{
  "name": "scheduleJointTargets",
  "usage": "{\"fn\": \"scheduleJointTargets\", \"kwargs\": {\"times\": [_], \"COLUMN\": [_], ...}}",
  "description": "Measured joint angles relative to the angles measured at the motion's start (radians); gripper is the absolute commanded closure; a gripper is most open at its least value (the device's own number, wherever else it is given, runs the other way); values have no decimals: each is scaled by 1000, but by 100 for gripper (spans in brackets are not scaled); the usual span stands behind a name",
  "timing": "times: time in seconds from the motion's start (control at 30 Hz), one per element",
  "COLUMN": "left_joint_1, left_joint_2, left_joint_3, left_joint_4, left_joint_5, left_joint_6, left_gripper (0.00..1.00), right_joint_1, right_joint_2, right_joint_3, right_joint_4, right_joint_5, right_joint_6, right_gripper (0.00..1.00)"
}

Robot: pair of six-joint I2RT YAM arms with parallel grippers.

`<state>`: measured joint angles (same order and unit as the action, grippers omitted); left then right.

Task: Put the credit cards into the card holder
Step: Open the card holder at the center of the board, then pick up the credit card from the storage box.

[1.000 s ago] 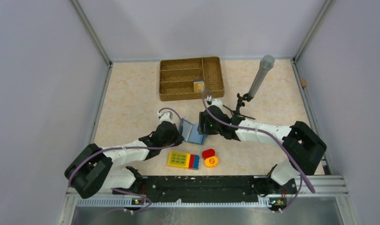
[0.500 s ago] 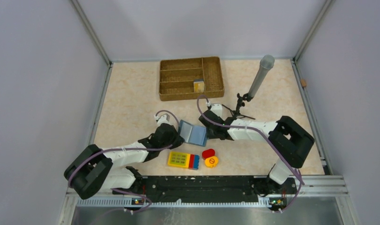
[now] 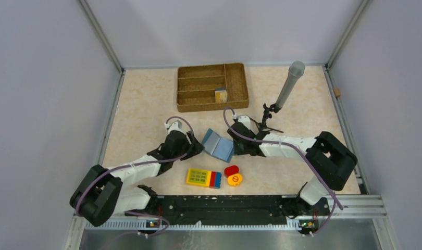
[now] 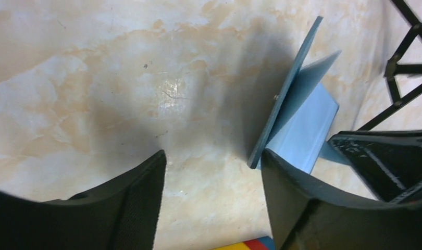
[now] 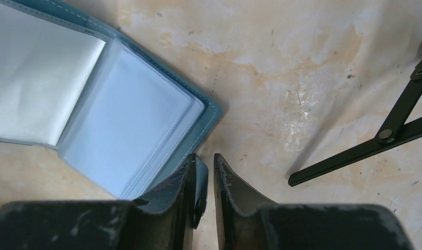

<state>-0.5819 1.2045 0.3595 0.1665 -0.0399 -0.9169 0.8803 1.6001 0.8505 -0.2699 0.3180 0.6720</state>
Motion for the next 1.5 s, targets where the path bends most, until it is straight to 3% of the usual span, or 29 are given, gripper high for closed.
{"fn": "scheduleJointTargets", "kwargs": {"times": [0.2, 0.37, 0.63, 0.9, 1.2, 1.5], "left_joint_1": [5, 18, 99, 165, 221, 232], "left_joint_2": [-51, -83, 42, 408, 815, 1010], "left_joint_3": [82, 251, 518, 832, 1201, 1324], "left_joint_4": [-141, -236, -257, -289, -273, -289], "left_joint_5": [30, 70, 149, 166, 218, 325], "left_joint_6": [141, 266, 416, 510, 628, 700], "left_gripper": [10, 6, 8, 16, 11, 9], "right_joint_1": [-33, -41, -86, -117, -118, -131], "right_joint_2": [-60, -136, -225, -225, -224, -253], "right_joint_3": [0, 3, 3, -4, -13, -39], "right_joint_4": [-3, -13, -14, 59, 128, 126], "right_joint_5": [-85, -135, -201, -243, -276, -277], "right_joint_6": [-74, -123, -159, -126, -78, -53], "right_gripper": [48, 38, 39, 46, 45, 42]}}
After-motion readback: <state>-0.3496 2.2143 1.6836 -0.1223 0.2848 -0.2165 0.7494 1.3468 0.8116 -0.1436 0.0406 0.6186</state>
